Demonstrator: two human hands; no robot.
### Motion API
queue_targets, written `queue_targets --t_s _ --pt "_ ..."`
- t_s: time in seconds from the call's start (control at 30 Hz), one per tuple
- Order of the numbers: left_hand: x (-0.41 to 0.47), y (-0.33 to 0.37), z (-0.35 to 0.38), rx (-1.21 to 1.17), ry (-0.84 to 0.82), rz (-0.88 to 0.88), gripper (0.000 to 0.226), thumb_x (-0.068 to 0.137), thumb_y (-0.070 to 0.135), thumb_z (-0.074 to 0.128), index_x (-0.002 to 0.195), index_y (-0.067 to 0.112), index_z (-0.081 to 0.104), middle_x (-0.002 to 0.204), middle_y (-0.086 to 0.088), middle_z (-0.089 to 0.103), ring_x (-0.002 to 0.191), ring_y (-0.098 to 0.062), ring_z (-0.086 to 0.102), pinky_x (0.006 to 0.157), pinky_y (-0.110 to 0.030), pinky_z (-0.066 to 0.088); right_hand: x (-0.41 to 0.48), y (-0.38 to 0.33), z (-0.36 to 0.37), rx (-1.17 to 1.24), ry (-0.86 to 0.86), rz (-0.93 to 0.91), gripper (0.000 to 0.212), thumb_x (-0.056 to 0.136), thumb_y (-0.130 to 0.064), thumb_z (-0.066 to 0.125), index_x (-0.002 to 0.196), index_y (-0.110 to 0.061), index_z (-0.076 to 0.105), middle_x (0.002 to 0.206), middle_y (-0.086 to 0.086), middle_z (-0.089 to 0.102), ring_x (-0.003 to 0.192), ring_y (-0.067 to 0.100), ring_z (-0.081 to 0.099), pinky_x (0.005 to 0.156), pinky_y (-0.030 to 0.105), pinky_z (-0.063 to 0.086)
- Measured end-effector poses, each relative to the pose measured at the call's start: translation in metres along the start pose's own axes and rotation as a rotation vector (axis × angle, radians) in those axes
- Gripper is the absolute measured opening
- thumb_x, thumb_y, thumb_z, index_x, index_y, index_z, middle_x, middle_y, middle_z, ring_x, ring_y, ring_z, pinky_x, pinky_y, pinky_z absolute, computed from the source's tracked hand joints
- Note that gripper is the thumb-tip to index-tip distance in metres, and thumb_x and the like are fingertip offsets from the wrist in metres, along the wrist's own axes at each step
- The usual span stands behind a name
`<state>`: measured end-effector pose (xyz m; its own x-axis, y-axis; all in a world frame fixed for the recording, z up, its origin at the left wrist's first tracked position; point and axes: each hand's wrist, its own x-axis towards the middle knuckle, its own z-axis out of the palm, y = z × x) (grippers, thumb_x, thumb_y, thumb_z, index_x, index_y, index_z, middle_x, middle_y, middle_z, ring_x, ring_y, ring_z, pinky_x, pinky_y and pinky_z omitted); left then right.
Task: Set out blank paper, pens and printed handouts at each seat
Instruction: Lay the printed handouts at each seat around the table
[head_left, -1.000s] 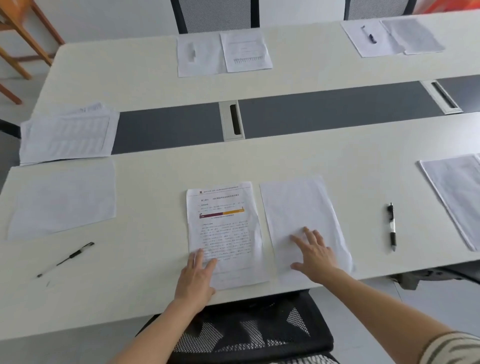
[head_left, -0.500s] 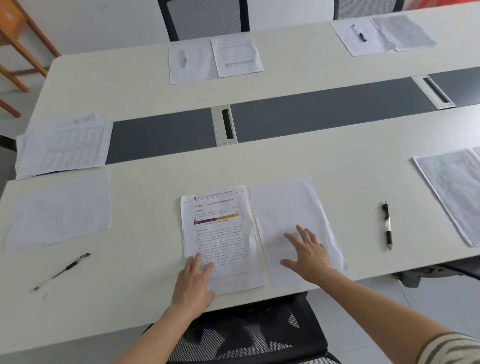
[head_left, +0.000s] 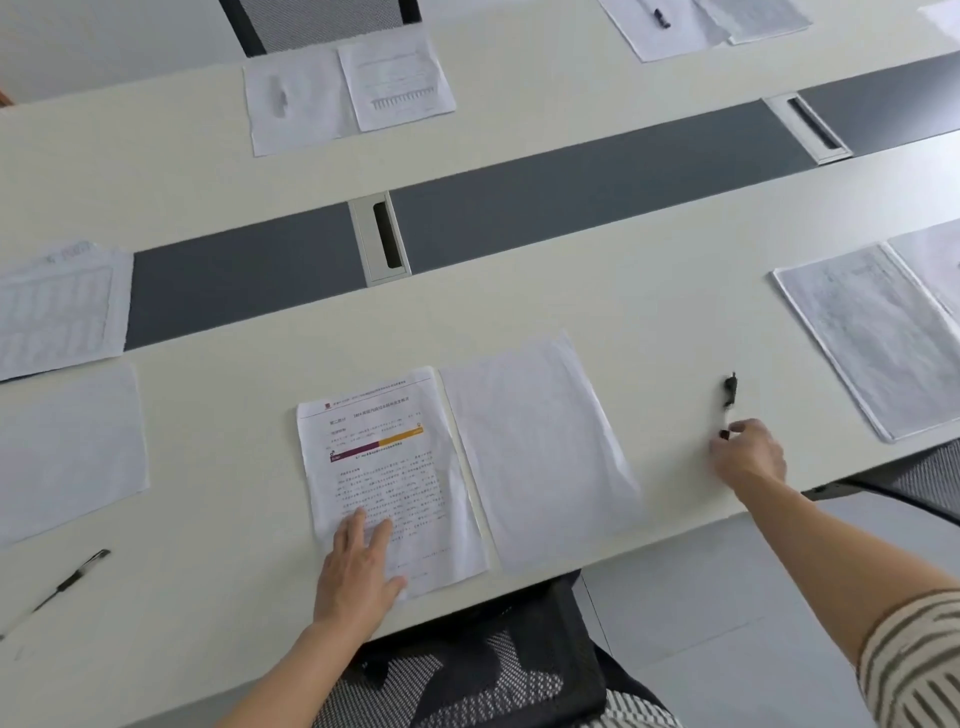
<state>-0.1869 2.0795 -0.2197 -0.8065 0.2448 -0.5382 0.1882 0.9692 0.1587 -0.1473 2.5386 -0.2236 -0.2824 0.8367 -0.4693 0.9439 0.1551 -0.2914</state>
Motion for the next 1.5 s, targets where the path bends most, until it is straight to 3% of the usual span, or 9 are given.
queue_targets --t_s 0.1,0.27,0.37,0.6,1.07,1.2,1.3,1.4,1.5 --pt "0.003 0.002 -0.002 -0.002 -0.013 -0.014 0.075 0.087 0.043 0.061 0.149 0.020 0.025 0.160 -0.012 0.008 0.147 -0.027 0.009 0.115 -0.036 0.027 -0.011 -0.018 0.004 0.061 -0.038 -0.096 0.030 0.087 -0.020 0.061 0.117 -0.014 0.064 0.115 0.014 0.068 0.108 0.035 0.061 0.094 0.038 0.049" --pt "0.004 0.005 -0.006 -0.012 -0.013 -0.019 0.074 0.086 0.041 0.062 0.148 0.021 0.026 0.159 -0.011 0.008 0.147 -0.026 0.010 0.114 -0.035 0.029 -0.081 -0.068 0.043 0.047 -0.242 -0.510 0.021 0.086 -0.020 0.065 0.106 -0.017 0.065 0.093 0.001 0.069 0.084 0.023 0.064 0.077 0.030 0.048" --pt "0.004 0.006 -0.006 -0.018 -0.007 -0.020 0.074 0.087 0.042 0.062 0.148 0.022 0.025 0.159 -0.009 0.008 0.147 -0.025 0.010 0.115 -0.035 0.028 -0.117 -0.078 0.078 -0.068 -0.326 -0.656 0.024 0.089 -0.022 0.061 0.112 -0.016 0.061 0.099 -0.001 0.066 0.086 0.020 0.059 0.075 0.029 0.046" --pt "0.004 0.004 -0.006 -0.003 -0.005 -0.017 0.076 0.088 0.040 0.061 0.149 0.019 0.022 0.160 -0.011 0.005 0.147 -0.026 0.009 0.115 -0.034 0.027 -0.130 -0.071 0.113 -0.289 -0.317 -0.649 0.026 0.093 -0.024 0.052 0.117 -0.016 0.053 0.107 0.002 0.065 0.095 0.024 0.062 0.068 0.027 0.035" --pt "-0.007 -0.002 -0.013 -0.008 0.027 0.044 0.066 0.092 0.041 0.053 0.148 0.019 0.027 0.160 -0.011 0.009 0.146 -0.026 0.013 0.116 -0.036 0.025 -0.151 -0.078 0.085 -0.346 -0.274 -0.667 0.044 0.091 -0.035 0.056 0.132 -0.019 0.050 0.119 0.001 0.062 0.105 0.024 0.061 0.081 0.032 0.046" --pt "-0.019 -0.006 -0.029 -0.323 0.138 0.085 0.043 0.092 0.035 0.054 0.133 0.019 0.050 0.132 0.002 0.053 0.119 -0.014 0.051 0.099 -0.026 0.043 -0.186 -0.068 0.056 -0.179 -0.283 -0.684 0.026 0.092 -0.033 0.058 0.115 -0.022 0.063 0.096 -0.009 0.068 0.083 0.011 0.063 0.066 0.024 0.049" --pt "-0.035 -0.015 -0.043 -0.615 0.182 0.066 0.028 0.087 0.031 0.064 0.113 0.020 0.064 0.096 0.006 0.067 0.089 -0.007 0.063 0.084 -0.024 0.053 -0.223 -0.053 0.038 -0.054 -0.262 -0.725 0.017 0.092 -0.032 0.061 0.105 -0.023 0.067 0.080 -0.016 0.063 0.070 -0.004 0.057 0.055 0.006 0.040" --pt "-0.061 -0.025 -0.052 -0.753 0.235 0.088 0.019 0.085 0.026 0.068 0.103 0.020 0.068 0.082 0.006 0.067 0.079 -0.008 0.064 0.072 -0.014 0.049 -0.258 -0.036 0.026 0.068 -0.274 -0.771 0.014 0.090 -0.031 0.064 0.103 -0.026 0.068 0.081 -0.016 0.067 0.079 -0.003 0.062 0.065 0.008 0.044" --pt "-0.100 -0.036 -0.058 -0.905 0.276 0.088 0.013 0.086 0.024 0.069 0.099 0.023 0.068 0.080 0.001 0.069 0.079 -0.013 0.067 0.077 -0.025 0.055 -0.291 -0.021 0.019 0.160 -0.340 -0.824 0.009 0.089 -0.029 0.066 0.099 -0.030 0.068 0.083 -0.011 0.071 0.081 0.002 0.066 0.074 0.019 0.051"
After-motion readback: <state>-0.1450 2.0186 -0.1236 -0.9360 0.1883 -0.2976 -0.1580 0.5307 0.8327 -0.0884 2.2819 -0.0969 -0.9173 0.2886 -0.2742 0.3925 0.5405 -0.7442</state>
